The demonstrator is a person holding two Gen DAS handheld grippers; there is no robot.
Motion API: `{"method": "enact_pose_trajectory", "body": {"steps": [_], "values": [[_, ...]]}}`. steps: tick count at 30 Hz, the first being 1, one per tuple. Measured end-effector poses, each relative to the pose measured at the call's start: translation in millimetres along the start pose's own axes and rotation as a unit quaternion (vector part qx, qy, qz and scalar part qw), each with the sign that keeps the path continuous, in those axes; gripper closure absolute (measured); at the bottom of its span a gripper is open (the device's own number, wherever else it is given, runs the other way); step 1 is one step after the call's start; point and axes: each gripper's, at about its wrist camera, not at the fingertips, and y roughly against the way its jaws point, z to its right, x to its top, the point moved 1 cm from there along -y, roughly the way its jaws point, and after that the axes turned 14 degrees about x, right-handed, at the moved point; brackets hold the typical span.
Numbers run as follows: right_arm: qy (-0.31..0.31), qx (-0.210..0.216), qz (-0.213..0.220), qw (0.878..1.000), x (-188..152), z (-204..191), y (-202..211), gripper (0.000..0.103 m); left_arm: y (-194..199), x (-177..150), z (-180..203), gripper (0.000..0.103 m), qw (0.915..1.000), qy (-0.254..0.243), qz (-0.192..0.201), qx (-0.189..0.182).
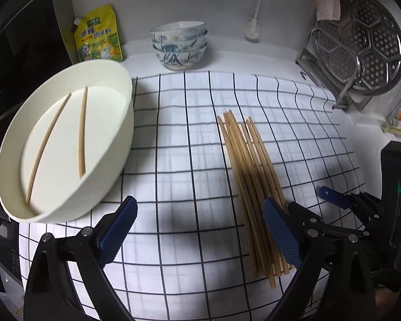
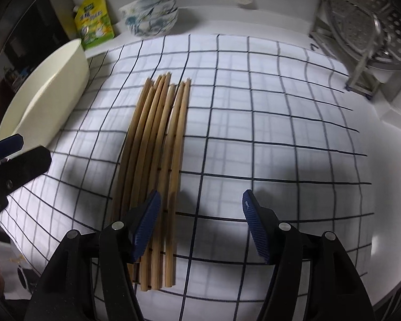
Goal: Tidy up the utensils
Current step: 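Move both open tools back over the chopstick bundle, then lower both tools onto the chopstick bundle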
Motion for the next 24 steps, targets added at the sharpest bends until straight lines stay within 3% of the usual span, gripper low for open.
{"method": "enact_pose_trajectory", "body": {"steps": [10, 18, 24], "values": [[0.012, -0.008, 0.008, 1.0, -2.3, 4.4, -8.4, 0.042, -22.8, -16.7, 0.2, 0.01, 0.9992, 0.013, -0.037, 0.011], [0.029, -0.013, 0.003, 0.999, 0.2, 3.4, -16.4, 0.042, -33.6, -18.6, 2.4, 0.01, 0.9987, 0.02, -0.042, 0.019], [0.011, -0.026, 0.011, 1.0, 2.1, 24.5, -9.5, 0.042, -48.7, -15.7, 12.2, 0.01, 0.9985, 0.024, -0.046, 0.014]]}}
